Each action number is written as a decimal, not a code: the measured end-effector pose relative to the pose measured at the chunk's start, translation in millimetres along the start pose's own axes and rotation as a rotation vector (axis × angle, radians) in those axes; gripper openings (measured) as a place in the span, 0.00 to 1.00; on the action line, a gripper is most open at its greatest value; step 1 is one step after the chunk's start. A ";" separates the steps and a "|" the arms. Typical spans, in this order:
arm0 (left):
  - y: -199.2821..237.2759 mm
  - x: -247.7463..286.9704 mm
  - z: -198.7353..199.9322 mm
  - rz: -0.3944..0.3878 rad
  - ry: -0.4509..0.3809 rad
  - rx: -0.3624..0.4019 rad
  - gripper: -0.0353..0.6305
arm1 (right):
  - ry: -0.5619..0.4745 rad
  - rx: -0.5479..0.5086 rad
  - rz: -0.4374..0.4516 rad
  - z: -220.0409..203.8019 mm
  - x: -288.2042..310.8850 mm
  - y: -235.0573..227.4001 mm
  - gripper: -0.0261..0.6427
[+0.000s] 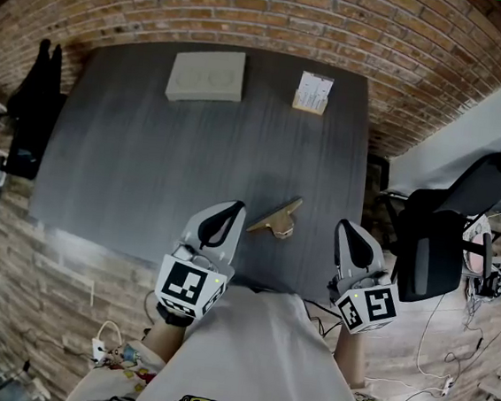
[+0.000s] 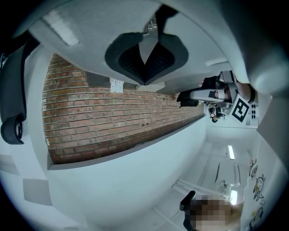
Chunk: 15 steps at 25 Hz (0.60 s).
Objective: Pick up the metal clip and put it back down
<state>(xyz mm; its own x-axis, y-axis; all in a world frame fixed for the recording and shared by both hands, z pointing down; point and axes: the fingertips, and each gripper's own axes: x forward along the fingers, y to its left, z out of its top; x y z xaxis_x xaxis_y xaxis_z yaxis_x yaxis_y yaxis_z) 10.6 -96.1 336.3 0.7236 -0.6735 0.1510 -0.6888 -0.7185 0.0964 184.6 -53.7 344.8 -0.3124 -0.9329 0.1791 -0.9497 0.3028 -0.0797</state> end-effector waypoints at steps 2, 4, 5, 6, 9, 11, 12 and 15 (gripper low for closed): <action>0.0 -0.7 1.6 0.001 0.003 -0.001 0.05 | -0.001 0.001 -0.001 -0.8 -0.4 0.1 0.04; 0.0 -1.6 0.0 0.001 0.000 -0.001 0.05 | 0.000 0.000 -0.001 -0.3 -0.8 0.9 0.04; 0.1 -2.0 -1.7 0.000 -0.003 -0.001 0.05 | 0.001 0.000 0.000 -0.4 -0.9 1.5 0.04; 0.1 -2.3 -3.1 -0.001 -0.004 -0.001 0.05 | 0.002 0.000 0.000 -0.7 -1.0 2.0 0.04; -0.3 -3.0 -3.3 -0.002 -0.004 -0.001 0.05 | 0.002 0.001 0.001 -1.6 -1.3 3.2 0.04; -0.8 -3.6 -2.4 -0.002 -0.002 -0.002 0.05 | 0.005 -0.002 0.001 -1.4 -1.7 3.7 0.04; -0.8 -3.8 -3.1 -0.001 -0.002 -0.002 0.05 | 0.006 -0.003 0.001 -1.6 -1.8 3.9 0.04; 0.3 -4.0 -3.1 -0.001 -0.003 -0.002 0.05 | 0.006 -0.004 0.000 -2.5 -1.4 4.2 0.04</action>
<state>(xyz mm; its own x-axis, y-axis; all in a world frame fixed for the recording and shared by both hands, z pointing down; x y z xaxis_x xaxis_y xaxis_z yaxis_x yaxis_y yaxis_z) 7.4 -93.0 338.7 0.7241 -0.6736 0.1481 -0.6885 -0.7185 0.0984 181.0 -50.7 346.7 -0.3123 -0.9317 0.1854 -0.9499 0.3033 -0.0757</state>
